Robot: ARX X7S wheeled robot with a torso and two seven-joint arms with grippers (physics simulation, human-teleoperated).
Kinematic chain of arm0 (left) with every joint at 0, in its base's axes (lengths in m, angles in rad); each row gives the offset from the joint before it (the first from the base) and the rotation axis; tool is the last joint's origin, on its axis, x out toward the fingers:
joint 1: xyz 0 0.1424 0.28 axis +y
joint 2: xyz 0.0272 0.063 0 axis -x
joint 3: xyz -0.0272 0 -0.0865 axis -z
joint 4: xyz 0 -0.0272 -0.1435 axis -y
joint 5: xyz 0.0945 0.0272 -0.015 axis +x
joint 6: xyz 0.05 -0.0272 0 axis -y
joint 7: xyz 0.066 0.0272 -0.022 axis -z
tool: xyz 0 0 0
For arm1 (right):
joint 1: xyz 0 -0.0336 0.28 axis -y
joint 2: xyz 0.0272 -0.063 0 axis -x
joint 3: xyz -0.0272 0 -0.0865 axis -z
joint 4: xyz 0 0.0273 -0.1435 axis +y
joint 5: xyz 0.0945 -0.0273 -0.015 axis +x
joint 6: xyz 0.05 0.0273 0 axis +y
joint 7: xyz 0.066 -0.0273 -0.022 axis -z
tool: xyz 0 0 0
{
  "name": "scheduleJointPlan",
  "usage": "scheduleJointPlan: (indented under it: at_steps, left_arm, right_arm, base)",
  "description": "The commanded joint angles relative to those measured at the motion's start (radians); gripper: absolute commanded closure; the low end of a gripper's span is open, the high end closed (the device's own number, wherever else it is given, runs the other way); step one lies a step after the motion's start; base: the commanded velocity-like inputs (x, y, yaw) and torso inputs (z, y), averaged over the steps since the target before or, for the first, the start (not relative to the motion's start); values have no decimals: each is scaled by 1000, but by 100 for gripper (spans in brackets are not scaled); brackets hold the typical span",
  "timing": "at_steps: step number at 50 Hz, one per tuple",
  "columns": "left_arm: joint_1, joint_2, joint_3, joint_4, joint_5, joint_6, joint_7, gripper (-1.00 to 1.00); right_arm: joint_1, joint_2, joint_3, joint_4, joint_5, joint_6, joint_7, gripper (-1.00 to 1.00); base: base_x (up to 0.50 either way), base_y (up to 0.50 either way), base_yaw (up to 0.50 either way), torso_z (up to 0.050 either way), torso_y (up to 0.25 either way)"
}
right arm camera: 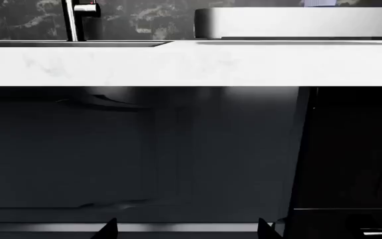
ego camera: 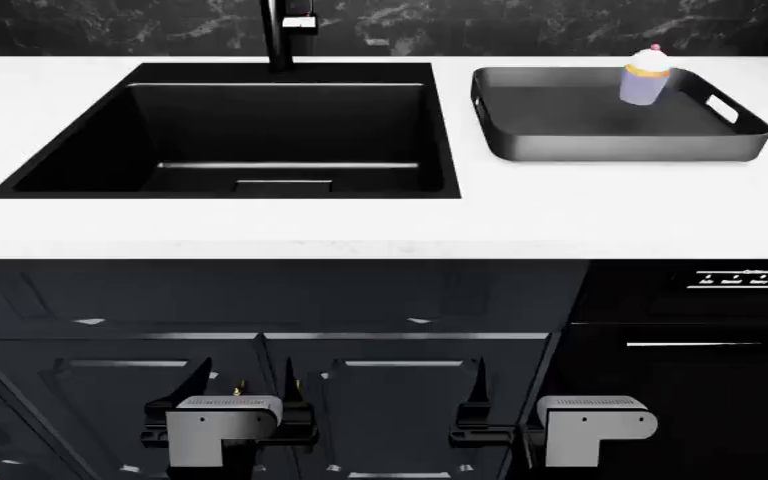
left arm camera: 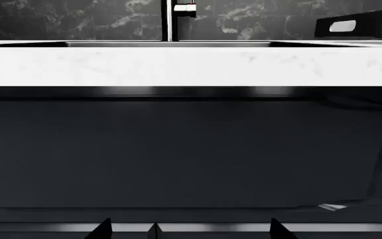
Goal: Move the fresh-baked cupcake off the tray onto the counter, and place the bowl used for mixing into the sink.
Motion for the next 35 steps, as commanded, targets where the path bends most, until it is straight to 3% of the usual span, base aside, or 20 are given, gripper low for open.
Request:
scheduleJointPlan:
  at_steps: [1,15,35]
  left_arm:
    - [-2,-16,16,-11,-18,9,-19,-100]
    - [-8,-52,56,-33,-62,28,-58,-100]
    - [-11,-79,90,-28,-86,19,-91,-100]
  right_arm:
    - [2,15,-22,8,7,-7,26,-100]
    - [3,51,-63,9,35,-9,85,-100]
    - [5,80,-96,5,63,-4,116,-100]
  base:
    - [0,0,0,0,0]
    - [0,-15,0,0,0]
    - [0,-496,0,0,0]
